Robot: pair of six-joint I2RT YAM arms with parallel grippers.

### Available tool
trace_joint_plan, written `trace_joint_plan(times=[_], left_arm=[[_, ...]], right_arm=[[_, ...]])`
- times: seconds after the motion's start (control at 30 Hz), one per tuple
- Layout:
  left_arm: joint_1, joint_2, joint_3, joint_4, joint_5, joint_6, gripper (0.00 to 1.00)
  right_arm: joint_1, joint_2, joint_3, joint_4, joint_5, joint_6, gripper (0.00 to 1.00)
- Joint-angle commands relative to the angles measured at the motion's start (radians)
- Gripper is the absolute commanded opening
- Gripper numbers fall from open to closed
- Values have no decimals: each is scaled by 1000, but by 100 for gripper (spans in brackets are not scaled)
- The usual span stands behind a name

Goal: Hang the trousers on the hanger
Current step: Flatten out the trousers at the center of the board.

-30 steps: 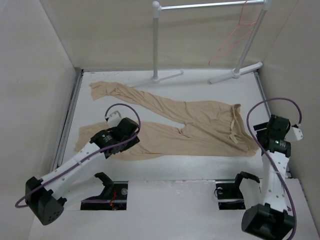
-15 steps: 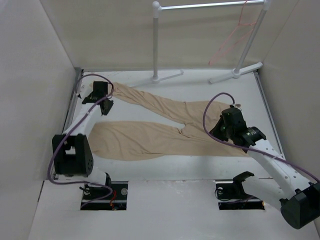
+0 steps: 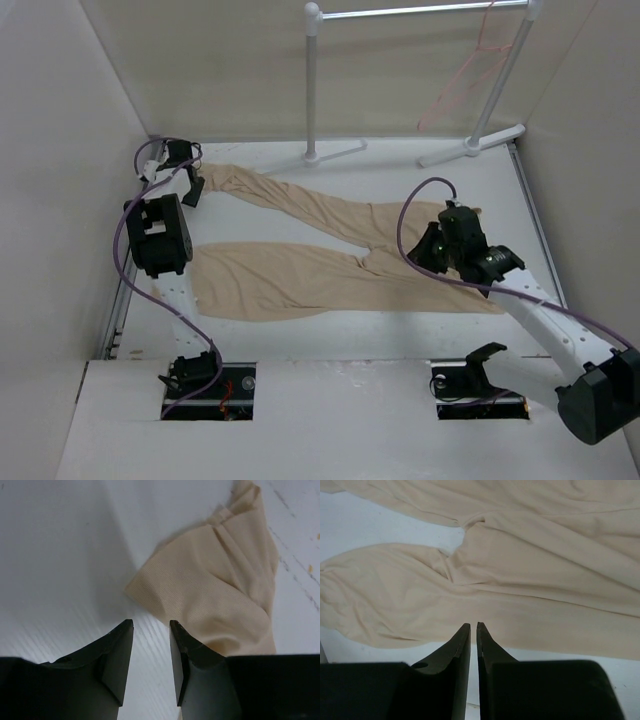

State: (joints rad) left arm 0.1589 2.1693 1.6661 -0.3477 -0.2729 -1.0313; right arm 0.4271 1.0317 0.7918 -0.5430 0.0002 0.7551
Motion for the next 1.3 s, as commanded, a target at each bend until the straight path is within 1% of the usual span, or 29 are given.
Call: trace_joint_plan(times=[0.0, 0.13, 0.2, 0.23, 0.3, 0.37, 0.4, 0.47, 0.53, 0.67, 0.77, 0.87, 1.03, 1.17, 1.27], left_arm=[[31, 27, 49, -37, -9, -58, 33], [49, 60, 34, -30, -2, -98, 33], [54, 86, 49, -27, 4, -101, 32], [57, 101, 63, -27, 14, -101, 28], [66, 127, 89, -20, 38, -101, 18], [75, 127, 98, -1, 57, -101, 8], [80, 113, 103, 12, 64, -101, 4], [81, 60, 118, 44, 93, -90, 1], [81, 0, 158, 55, 127, -79, 0], [84, -133, 221, 53, 184, -59, 0], [83, -206, 242, 16, 213, -46, 0], [80, -293, 195, 10, 216, -38, 0], [32, -521, 55, 41, 189, -32, 0], [-6, -681, 55, 33, 166, -10, 0], [-6, -749, 69, 1, 155, 17, 0]], right_arm=[[8, 5, 84, 48, 27, -7, 16], [-3, 19, 90, 48, 29, 21, 17], [-9, 25, 90, 46, 30, 24, 17], [-11, 27, 92, 45, 32, 24, 17], [-18, 27, 96, 37, 37, 24, 17], [-30, 24, 101, 31, 49, 23, 17], [-37, 24, 103, 31, 49, 20, 18], [-52, 34, 103, 32, 47, 12, 19], [-67, 51, 98, 44, 38, 6, 19], [-93, 74, 92, 80, 34, -11, 20], [-121, 96, 89, 104, 14, -23, 20], [-138, 107, 98, 115, -5, -37, 20], [-165, 79, 107, 129, 3, -46, 20], [-201, 47, 87, 147, 4, -30, 21], [-213, 44, 78, 161, -9, -17, 22]])
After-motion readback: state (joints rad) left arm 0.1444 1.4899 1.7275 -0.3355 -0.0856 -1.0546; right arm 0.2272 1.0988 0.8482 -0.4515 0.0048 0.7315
